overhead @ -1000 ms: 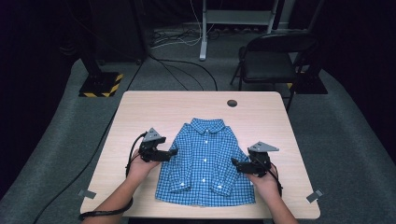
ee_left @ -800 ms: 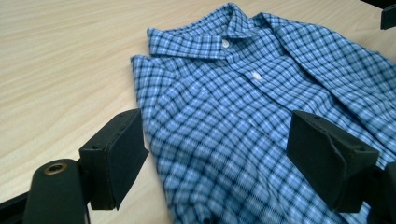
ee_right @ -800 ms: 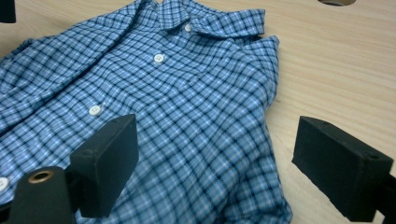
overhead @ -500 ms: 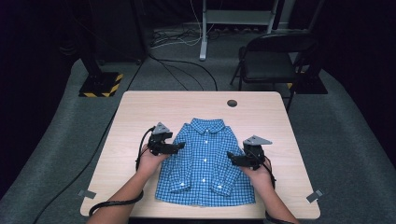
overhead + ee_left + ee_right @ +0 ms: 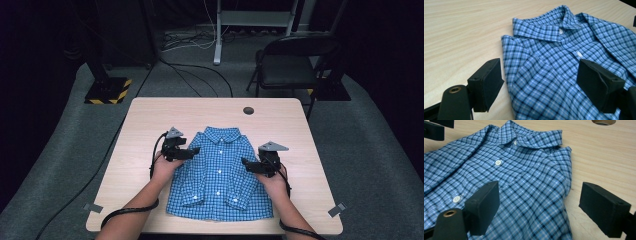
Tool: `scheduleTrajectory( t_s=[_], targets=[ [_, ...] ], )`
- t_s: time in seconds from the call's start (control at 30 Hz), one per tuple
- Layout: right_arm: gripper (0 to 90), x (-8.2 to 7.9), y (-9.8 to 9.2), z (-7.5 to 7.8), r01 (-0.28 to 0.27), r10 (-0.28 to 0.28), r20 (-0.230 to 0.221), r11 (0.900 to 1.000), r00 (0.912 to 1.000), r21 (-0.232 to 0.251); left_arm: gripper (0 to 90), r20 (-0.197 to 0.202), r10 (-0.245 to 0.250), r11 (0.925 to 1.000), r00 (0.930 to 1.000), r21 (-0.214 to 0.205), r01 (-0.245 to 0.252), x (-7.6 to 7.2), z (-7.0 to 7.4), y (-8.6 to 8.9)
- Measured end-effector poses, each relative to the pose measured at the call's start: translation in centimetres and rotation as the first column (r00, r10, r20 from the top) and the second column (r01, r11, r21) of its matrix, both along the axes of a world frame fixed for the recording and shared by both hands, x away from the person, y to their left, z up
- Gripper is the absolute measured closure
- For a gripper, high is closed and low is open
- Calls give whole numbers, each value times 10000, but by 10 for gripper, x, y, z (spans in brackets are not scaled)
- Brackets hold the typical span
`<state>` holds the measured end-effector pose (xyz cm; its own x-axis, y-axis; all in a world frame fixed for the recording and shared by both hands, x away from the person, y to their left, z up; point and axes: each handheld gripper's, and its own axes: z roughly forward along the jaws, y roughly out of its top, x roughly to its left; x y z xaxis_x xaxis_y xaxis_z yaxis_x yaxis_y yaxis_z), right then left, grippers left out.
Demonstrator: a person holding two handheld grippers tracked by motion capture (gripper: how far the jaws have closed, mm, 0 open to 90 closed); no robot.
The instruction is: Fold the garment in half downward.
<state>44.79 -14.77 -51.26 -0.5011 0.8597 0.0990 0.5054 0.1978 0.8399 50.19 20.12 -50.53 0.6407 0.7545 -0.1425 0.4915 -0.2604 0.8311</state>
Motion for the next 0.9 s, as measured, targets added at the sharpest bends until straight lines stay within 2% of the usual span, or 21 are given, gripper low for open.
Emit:
scheduleTrajectory(
  t_s=[0.37, 0.47, 0.9],
  targets=[
    [150, 13, 5, 0, 85, -85, -80, 10000, 9999, -2, 210, 30, 35, 9991, 10000, 432, -36, 11, -3, -11],
    [150, 17, 7, 1, 139, -139, -41, 9999, 9999, -25, 211, -23, 179, 9992, 9998, 358, -178, 15, -2, -13],
    [155, 38, 13, 0, 478, -480, -133, 9988, 9988, -118, 207, 13, 434, 9971, 9991, 625, -434, 34, 1, -26]
  ],
)
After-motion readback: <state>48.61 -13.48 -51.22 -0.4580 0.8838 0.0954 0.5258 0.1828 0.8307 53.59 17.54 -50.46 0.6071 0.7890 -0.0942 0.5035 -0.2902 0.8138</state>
